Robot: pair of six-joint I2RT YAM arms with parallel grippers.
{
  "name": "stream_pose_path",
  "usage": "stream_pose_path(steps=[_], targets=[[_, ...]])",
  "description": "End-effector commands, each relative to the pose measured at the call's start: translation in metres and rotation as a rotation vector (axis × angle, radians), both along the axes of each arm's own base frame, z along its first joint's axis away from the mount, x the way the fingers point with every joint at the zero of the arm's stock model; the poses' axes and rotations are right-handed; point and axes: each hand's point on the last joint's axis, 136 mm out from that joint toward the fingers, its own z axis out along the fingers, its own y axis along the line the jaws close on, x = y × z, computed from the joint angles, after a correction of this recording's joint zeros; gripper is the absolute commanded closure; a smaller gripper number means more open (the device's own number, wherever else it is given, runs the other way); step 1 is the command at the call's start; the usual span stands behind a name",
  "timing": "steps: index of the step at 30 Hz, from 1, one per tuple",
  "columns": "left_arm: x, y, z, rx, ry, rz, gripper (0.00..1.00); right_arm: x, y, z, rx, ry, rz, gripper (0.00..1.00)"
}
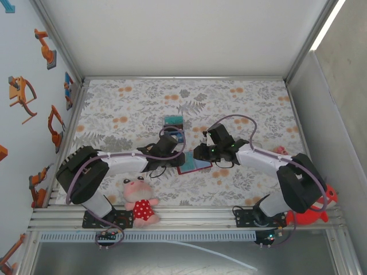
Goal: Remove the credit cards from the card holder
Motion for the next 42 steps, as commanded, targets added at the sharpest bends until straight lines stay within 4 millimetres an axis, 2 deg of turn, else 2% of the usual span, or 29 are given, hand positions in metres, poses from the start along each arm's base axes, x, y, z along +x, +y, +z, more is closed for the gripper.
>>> stream_pose_path(steps=[1,15,32,42], targets=[[-0.003,-0.002,-0.005,0.025,0.012,-0.026,0.61,0.0,0.006,-0.006,0.039,0.022,0.007,0.71],[-0.006,0.003,-0.015,0.073,0.043,-0.036,0.71,0.001,0.006,-0.035,-0.001,0.081,0.0,0.74],[-0.006,0.001,-0.014,0.08,0.046,-0.05,0.71,-0.001,0.012,-0.045,0.044,0.114,0.012,0.81],[-0.006,0.0,-0.014,0.08,0.046,-0.055,0.71,-0.001,0.011,-0.05,0.049,0.125,0.001,0.81]])
